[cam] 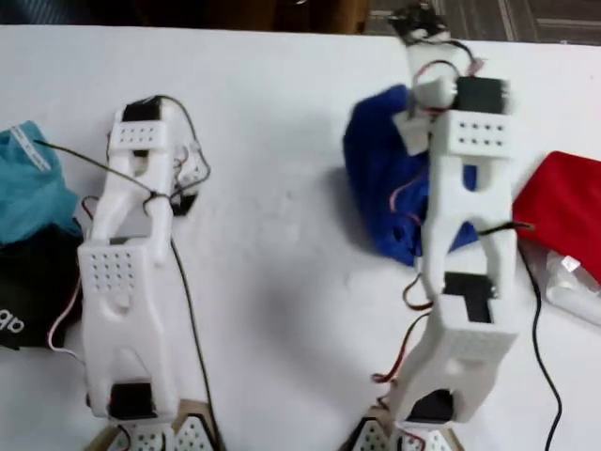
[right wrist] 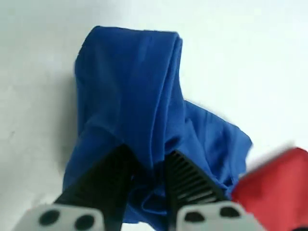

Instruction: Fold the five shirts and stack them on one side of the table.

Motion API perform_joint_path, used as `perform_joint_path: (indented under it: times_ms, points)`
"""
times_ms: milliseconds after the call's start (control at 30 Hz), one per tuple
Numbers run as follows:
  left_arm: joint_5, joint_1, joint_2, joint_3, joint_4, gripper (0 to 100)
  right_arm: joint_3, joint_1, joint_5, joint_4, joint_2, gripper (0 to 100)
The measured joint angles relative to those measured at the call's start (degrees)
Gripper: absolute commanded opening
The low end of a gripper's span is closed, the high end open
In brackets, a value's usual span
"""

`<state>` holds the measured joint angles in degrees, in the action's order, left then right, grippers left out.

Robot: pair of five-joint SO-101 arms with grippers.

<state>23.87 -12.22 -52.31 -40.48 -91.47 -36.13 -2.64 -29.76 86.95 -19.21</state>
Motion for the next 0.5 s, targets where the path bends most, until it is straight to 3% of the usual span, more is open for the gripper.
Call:
perform_joint_path:
  times_ms: [500]
  points:
    - [0.0,0.0,0.0,0.0,0.0,4,-0.4,-14.0,-0.1,-4.3,-13.0,2.0]
